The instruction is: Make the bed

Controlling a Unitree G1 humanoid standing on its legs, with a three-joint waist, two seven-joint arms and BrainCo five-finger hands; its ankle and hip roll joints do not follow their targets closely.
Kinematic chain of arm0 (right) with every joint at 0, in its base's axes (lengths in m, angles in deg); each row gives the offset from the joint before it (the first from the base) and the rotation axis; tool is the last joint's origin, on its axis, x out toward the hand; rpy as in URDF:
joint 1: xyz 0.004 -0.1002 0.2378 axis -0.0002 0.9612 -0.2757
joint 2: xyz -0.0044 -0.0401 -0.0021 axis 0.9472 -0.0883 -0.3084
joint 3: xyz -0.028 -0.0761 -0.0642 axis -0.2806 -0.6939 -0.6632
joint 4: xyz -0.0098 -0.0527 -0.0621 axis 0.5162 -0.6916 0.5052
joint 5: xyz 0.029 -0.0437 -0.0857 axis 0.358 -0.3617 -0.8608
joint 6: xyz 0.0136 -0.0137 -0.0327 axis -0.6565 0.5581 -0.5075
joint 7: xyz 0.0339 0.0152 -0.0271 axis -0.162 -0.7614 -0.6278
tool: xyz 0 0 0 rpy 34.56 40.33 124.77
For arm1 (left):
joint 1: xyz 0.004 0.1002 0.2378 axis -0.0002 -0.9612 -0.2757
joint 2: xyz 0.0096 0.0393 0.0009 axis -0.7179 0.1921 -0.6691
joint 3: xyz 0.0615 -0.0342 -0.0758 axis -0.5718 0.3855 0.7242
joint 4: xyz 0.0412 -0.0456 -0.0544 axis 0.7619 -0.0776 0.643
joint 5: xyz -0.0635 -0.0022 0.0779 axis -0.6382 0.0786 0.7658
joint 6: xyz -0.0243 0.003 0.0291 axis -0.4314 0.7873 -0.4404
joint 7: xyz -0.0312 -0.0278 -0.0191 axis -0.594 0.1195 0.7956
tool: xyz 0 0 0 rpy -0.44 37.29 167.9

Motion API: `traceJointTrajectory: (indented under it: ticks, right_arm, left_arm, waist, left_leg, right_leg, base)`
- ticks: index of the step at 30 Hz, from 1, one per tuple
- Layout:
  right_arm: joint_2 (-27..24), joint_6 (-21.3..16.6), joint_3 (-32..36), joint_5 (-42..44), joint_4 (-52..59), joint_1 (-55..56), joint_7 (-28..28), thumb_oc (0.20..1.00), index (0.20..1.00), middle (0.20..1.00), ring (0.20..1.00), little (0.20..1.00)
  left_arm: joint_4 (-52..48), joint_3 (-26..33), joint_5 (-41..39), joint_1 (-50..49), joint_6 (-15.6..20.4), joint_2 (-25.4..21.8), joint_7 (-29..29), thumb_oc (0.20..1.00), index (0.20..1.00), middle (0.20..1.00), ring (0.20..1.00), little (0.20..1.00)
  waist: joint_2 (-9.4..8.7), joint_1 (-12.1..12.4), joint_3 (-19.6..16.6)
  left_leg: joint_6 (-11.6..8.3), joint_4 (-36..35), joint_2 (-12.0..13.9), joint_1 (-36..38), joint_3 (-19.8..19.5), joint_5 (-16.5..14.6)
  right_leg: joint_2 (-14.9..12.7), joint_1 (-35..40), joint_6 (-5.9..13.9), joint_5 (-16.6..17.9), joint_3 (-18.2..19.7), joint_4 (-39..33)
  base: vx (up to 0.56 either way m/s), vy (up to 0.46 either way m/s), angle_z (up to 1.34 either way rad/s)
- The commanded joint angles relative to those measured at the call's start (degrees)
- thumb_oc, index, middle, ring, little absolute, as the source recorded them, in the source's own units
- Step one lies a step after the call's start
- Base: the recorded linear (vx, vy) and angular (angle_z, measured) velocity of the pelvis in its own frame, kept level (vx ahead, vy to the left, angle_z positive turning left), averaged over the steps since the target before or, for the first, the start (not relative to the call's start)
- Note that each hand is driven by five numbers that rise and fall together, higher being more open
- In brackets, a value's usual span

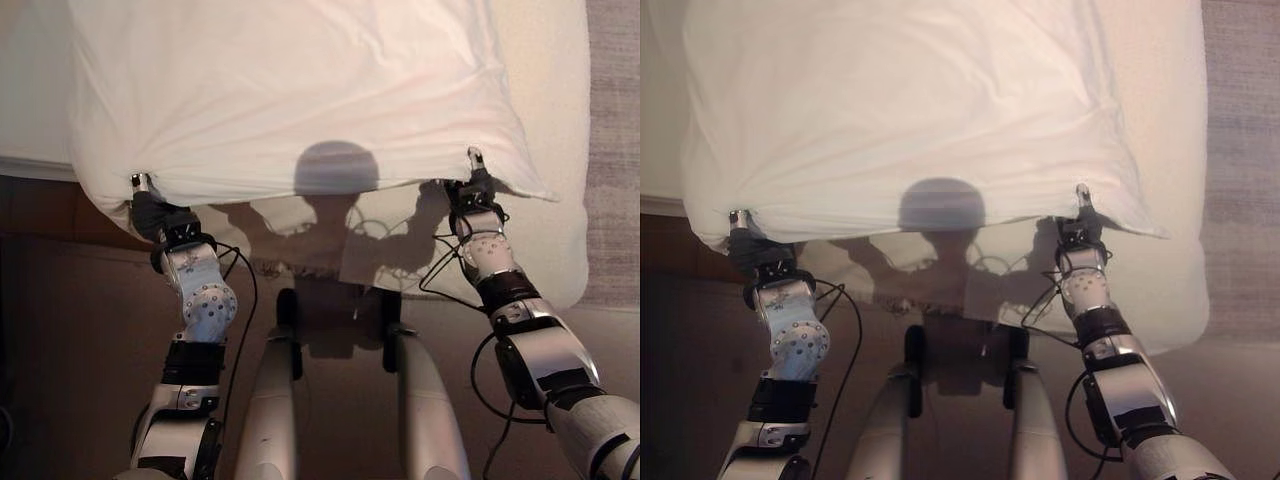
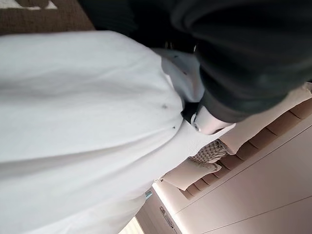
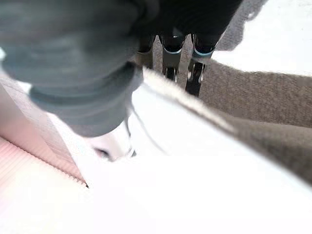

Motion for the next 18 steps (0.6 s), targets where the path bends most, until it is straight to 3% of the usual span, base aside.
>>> traceJointTrajectory:
  ticks: [1,7,8,9,18]
  right_arm:
    - [-0.71,-4.47,2.37,0.05,4.09,2.53,-1.61,0.2,0.2,0.2,0.2,0.2]
    - [2.48,-10.48,3.86,-0.79,15.68,6.86,-3.7,0.2,0.2,0.2,0.2,0.2]
    - [3.22,-12.0,4.22,-1.41,18.02,8.12,-3.8,0.2,0.2,0.2,0.2,0.2]
    - [3.83,-12.91,4.47,-1.38,19.72,8.58,-4.46,0.2,0.2,0.2,0.2,0.2]
    - [8.8,-17.09,4.55,-0.45,36.09,18.13,-13.0,0.2,0.2,0.2,0.2,0.2]
  left_arm:
    - [-2.66,6.85,5.43,-2.96,4.61,-3.37,-1.43,0.2,0.2,0.2,0.2,0.2]
    - [-1.71,7.19,5.69,-2.92,4.95,-1.93,-0.66,0.2,0.2,0.2,0.2,0.2]
    - [-1.52,7.22,5.38,-3.1,5.07,-1.35,-0.89,0.542,0.542,0.542,0.542,0.542]
    - [-1.59,7.16,5.07,-3.07,5.19,-0.84,-1.09,1.0,1.0,1.0,1.0,1.0]
    - [1.23,5.97,-4.61,-5.41,3.82,2.24,-11.04,1.0,1.0,1.0,1.0,1.0]
  waist:
    - [3.03,1.12,-6.39]
    - [3.36,0.58,-6.9]
    - [3.46,0.45,-7.08]
    - [3.55,0.4,-7.07]
    - [3.35,-1.17,-8.34]
  left_leg:
    - [3.38,-2.9,-3.35,-2.17,1.99,2.02]
    - [3.44,-3.0,-3.4,-2.02,1.85,2.07]
    - [3.42,-3.03,-3.51,-2.03,1.77,2.14]
    - [3.22,-3.03,-3.55,-2.07,1.87,2.22]
    - [3.25,-3.84,-3.26,-2.13,2.09,2.5]
  right_leg:
    - [0.2,0.57,1.85,4.1,-2.4,-4.32]
    - [0.35,0.67,1.91,3.91,-2.26,-4.3]
    - [0.38,0.71,1.95,3.89,-2.15,-4.34]
    - [0.35,0.74,1.95,3.87,-2.17,-4.4]
    - [0.64,0.31,1.97,4.12,-1.67,-4.99]
  base:
    - [0.0,0.0,0.0]
    - [0.0,0.0,0.0]
    - [0.0,0.0,0.0]
    - [0.0,0.0,0.0]
    - [0.0,0.0,0.0]
